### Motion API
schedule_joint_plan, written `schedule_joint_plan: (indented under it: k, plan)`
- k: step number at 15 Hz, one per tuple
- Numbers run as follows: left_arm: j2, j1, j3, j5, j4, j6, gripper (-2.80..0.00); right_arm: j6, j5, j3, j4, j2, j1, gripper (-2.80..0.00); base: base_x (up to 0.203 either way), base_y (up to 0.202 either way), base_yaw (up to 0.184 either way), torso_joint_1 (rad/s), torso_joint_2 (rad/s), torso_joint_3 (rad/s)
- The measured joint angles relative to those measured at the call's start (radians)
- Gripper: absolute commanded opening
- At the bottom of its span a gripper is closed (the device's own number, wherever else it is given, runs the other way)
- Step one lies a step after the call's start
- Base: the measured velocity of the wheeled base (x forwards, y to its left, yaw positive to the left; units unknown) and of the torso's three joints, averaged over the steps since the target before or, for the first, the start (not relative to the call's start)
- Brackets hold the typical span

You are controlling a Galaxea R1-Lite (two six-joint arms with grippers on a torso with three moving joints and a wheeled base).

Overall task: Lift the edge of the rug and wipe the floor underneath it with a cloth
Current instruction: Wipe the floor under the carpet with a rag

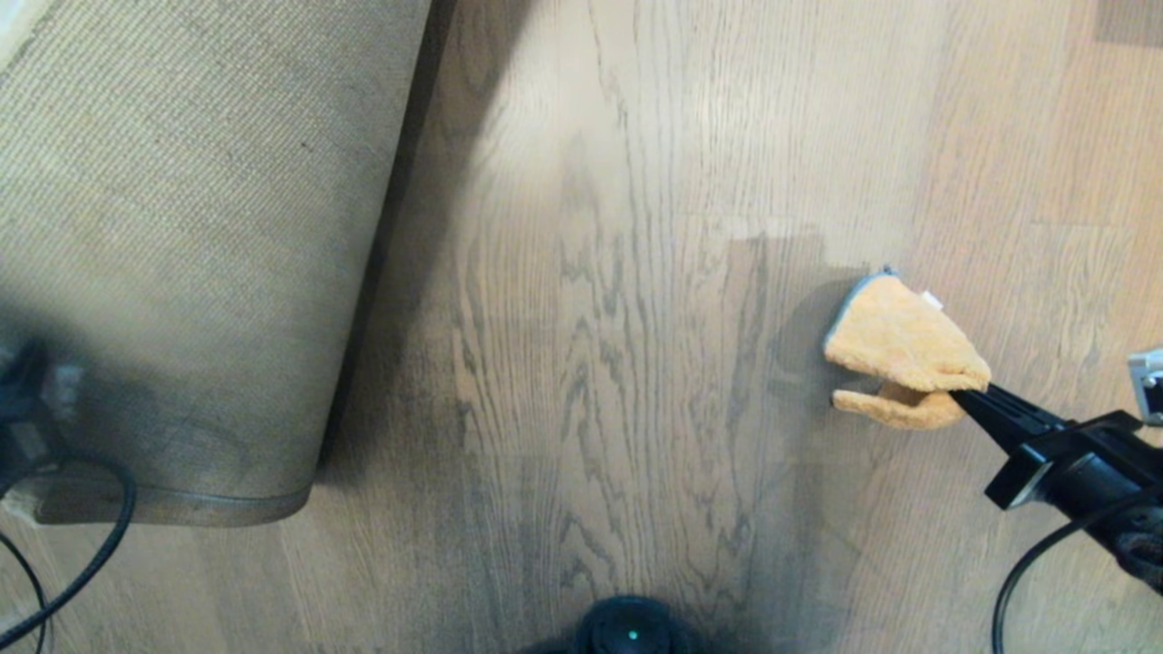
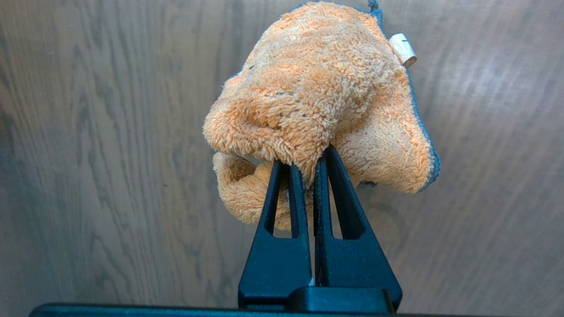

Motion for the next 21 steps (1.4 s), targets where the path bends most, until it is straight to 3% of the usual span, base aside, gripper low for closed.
schedule_joint_plan:
  k: [9,12,16,21]
  plan:
    - [0.000,-0.001,0.008,0.003,0.002,0.001,-2.80,0.000,0.004,-0.016,0.000,0.008,0.002,-2.80,0.000,0.000,0.000,0.000,0.00,0.000]
    - [0.000,-0.001,0.014,0.004,0.003,0.001,-2.80,-0.010,0.007,-0.061,0.000,0.044,0.043,-2.80,0.000,0.000,0.000,0.000,0.00,0.000]
    - [0.002,-0.001,0.014,0.004,0.005,0.001,-2.80,-0.010,0.007,-0.118,0.000,0.129,0.206,-2.80,0.000,0.000,0.000,0.000,0.00,0.000]
    - [0.003,-0.001,0.020,0.003,0.013,0.001,-2.80,0.003,0.004,-0.245,0.000,0.264,0.501,-2.80,0.000,0.000,0.000,0.000,0.00,0.000]
